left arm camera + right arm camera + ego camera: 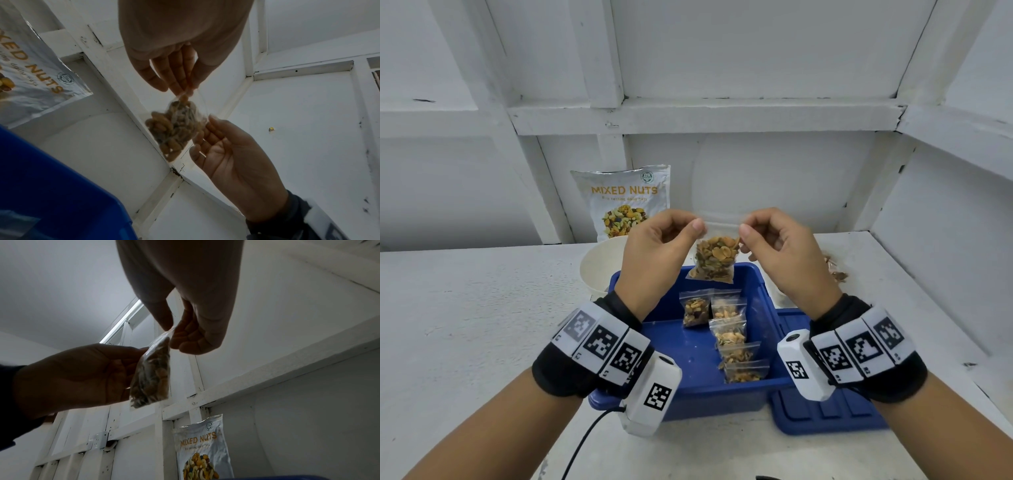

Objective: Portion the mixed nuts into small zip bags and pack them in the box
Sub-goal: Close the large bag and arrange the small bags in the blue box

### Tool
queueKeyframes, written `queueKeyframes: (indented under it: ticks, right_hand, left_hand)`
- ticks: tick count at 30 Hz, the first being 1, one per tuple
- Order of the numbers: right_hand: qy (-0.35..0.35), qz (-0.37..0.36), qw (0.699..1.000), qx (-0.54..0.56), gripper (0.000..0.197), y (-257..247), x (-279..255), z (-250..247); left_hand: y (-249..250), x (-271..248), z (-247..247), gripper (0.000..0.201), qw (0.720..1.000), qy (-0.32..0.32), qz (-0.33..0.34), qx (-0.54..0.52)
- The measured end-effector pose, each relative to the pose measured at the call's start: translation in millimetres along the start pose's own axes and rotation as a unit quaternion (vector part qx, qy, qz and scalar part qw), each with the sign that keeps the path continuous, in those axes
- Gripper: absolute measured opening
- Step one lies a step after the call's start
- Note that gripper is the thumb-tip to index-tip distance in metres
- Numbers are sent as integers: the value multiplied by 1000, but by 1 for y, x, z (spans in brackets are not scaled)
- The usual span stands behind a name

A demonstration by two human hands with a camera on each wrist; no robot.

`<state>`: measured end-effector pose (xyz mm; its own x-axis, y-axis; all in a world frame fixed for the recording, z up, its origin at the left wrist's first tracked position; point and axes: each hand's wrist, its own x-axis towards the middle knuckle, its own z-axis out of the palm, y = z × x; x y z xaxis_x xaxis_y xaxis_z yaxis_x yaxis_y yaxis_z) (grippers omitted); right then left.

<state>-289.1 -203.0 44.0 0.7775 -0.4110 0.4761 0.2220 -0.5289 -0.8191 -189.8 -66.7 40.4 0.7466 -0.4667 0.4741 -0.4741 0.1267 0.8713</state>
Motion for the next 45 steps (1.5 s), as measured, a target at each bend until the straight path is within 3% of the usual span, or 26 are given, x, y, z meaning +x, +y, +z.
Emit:
queueKeyframes:
  ticks: [12, 20, 29, 38, 45]
  right_hand:
    - [-5, -28, 999, -22, 16, 0, -4, -2]
    - [-38, -3, 999, -7, 13, -3, -7, -1]
    - [-34, -36, 999, -17, 21, -1, -8, -4]
    - [-53, -15, 998, -13, 18, 0, -10, -3]
    - [-40, -22, 998, -41, 20, 1, -10, -4]
  left_hand:
    - [3, -1, -3, 8, 991, -93, -83, -47]
    - [-2, -2, 0, 17, 998, -49, -13, 31]
    - [3, -1, 4, 7, 988, -127, -73, -51]
    - [3, -1, 7, 13, 991, -122, -11, 48]
    - [4, -1, 8, 13, 988, -140, 17, 57]
